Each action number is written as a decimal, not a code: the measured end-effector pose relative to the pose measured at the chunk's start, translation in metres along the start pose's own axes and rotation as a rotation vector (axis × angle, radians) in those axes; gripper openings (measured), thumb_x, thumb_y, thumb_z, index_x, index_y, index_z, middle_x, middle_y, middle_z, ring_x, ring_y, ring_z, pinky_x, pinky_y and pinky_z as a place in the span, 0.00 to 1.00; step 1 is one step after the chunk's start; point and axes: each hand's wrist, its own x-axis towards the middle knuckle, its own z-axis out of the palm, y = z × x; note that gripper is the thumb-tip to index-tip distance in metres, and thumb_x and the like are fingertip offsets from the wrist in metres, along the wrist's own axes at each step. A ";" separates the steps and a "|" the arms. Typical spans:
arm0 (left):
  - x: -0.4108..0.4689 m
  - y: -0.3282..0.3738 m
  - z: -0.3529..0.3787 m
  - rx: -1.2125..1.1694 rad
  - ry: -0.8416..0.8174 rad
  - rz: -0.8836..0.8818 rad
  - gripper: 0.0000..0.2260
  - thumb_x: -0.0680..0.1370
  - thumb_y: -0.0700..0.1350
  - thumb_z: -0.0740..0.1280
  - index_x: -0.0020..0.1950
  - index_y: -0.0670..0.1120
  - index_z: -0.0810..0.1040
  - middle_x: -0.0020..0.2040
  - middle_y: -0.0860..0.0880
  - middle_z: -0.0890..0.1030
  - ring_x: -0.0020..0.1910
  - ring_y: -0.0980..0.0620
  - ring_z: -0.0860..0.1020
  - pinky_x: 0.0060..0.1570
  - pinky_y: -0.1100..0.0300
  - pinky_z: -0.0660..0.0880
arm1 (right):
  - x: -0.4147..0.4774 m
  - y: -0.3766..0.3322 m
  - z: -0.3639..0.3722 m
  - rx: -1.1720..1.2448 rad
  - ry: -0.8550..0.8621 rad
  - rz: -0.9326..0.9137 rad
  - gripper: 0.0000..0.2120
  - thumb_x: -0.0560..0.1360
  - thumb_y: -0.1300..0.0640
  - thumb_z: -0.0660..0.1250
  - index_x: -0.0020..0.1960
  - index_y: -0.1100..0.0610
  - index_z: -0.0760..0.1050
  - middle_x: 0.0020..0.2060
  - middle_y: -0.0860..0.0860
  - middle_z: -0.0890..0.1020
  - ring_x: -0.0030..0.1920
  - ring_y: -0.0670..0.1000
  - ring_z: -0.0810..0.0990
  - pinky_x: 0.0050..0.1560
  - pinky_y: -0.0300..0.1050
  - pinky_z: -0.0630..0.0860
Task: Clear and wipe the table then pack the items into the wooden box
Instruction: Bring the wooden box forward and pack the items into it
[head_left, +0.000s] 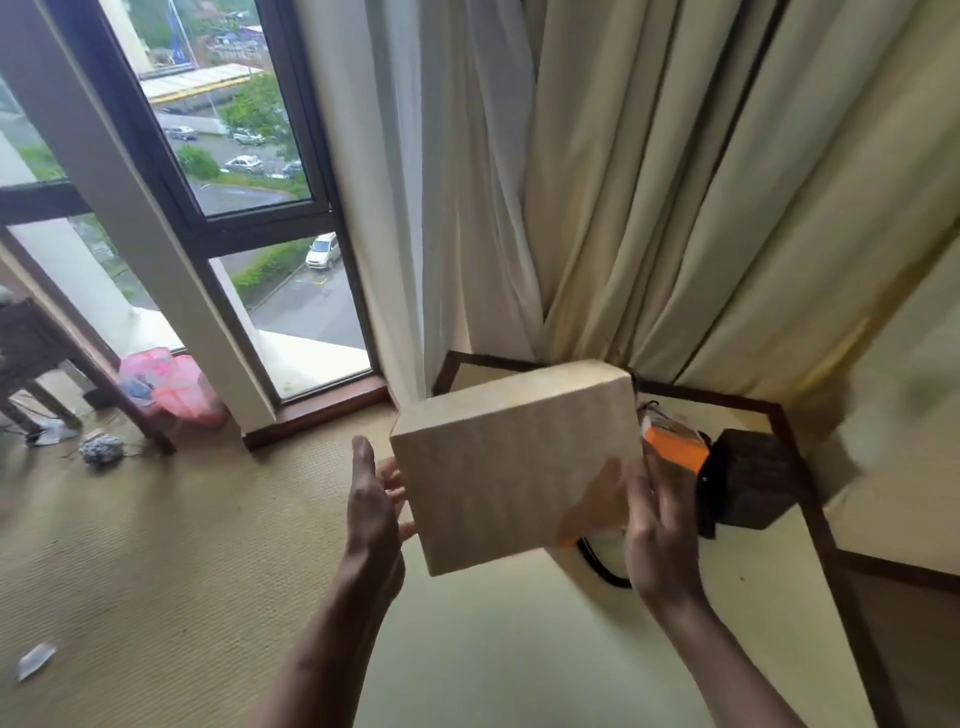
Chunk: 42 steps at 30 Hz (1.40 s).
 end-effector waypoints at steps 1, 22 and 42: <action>-0.012 -0.009 -0.004 0.024 -0.014 -0.023 0.32 0.82 0.69 0.47 0.54 0.47 0.81 0.56 0.42 0.83 0.59 0.40 0.79 0.60 0.40 0.75 | -0.020 0.002 -0.015 0.032 0.010 0.046 0.14 0.84 0.43 0.54 0.67 0.30 0.68 0.61 0.33 0.70 0.61 0.32 0.71 0.57 0.36 0.71; -0.092 -0.177 0.024 0.822 -0.313 0.233 0.30 0.81 0.34 0.56 0.83 0.52 0.56 0.61 0.48 0.66 0.58 0.53 0.71 0.67 0.49 0.73 | -0.110 0.123 -0.149 0.261 -0.143 0.638 0.16 0.86 0.49 0.52 0.65 0.57 0.70 0.57 0.60 0.79 0.55 0.55 0.79 0.50 0.50 0.76; -0.006 -0.152 0.083 1.112 -0.208 0.428 0.20 0.82 0.56 0.63 0.71 0.50 0.69 0.69 0.47 0.73 0.59 0.48 0.77 0.59 0.49 0.77 | -0.006 0.105 -0.088 -0.105 0.079 0.531 0.13 0.82 0.49 0.63 0.62 0.55 0.74 0.55 0.51 0.77 0.54 0.53 0.76 0.52 0.47 0.70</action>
